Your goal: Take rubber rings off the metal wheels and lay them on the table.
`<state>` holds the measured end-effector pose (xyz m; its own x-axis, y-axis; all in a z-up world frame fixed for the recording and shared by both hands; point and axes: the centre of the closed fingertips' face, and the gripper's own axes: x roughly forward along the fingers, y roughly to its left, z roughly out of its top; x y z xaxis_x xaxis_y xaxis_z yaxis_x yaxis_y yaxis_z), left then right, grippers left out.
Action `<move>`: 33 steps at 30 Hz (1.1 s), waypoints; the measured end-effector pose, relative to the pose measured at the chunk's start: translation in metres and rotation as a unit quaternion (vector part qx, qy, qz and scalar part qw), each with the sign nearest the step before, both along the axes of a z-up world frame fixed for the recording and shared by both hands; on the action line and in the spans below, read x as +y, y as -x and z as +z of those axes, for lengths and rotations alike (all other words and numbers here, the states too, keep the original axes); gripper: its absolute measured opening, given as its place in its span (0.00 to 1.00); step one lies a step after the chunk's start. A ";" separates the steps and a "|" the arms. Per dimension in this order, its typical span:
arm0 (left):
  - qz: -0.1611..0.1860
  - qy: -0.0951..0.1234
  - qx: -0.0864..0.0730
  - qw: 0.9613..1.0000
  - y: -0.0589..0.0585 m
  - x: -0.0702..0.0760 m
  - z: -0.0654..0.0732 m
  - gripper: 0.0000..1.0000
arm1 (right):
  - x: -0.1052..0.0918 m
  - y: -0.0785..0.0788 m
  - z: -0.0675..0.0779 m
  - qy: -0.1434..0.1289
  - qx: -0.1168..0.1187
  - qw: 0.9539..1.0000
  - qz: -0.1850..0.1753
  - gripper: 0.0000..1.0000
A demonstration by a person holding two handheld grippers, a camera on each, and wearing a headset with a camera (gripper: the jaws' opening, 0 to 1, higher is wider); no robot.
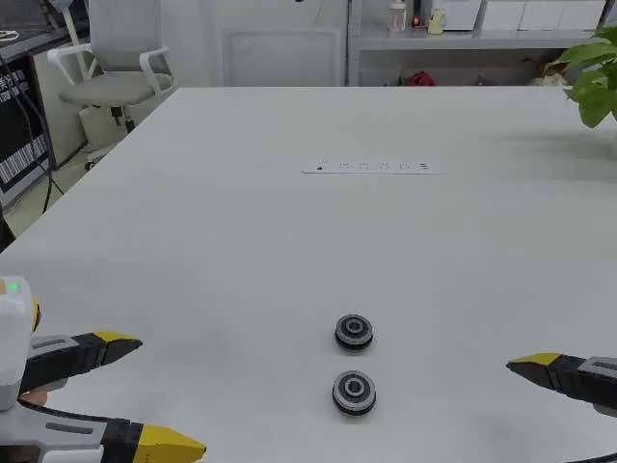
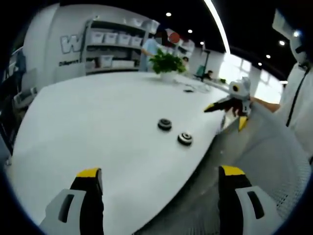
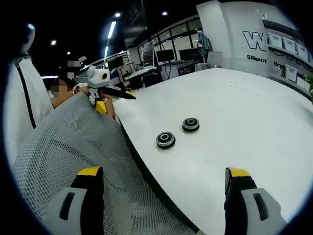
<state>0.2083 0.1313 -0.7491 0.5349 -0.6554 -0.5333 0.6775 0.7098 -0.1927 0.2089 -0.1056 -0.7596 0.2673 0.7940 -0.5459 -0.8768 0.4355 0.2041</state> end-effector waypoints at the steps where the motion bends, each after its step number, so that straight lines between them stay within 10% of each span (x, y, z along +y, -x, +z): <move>1: -0.001 0.002 0.008 1.000 0.002 0.000 -0.001 1.00 | 0.001 0.003 -0.002 0.000 0.010 1.000 0.003 1.00; 33: -0.007 -0.002 0.017 1.000 0.008 -0.003 0.006 1.00 | 0.001 0.005 0.006 -0.006 -0.006 1.000 0.014 0.99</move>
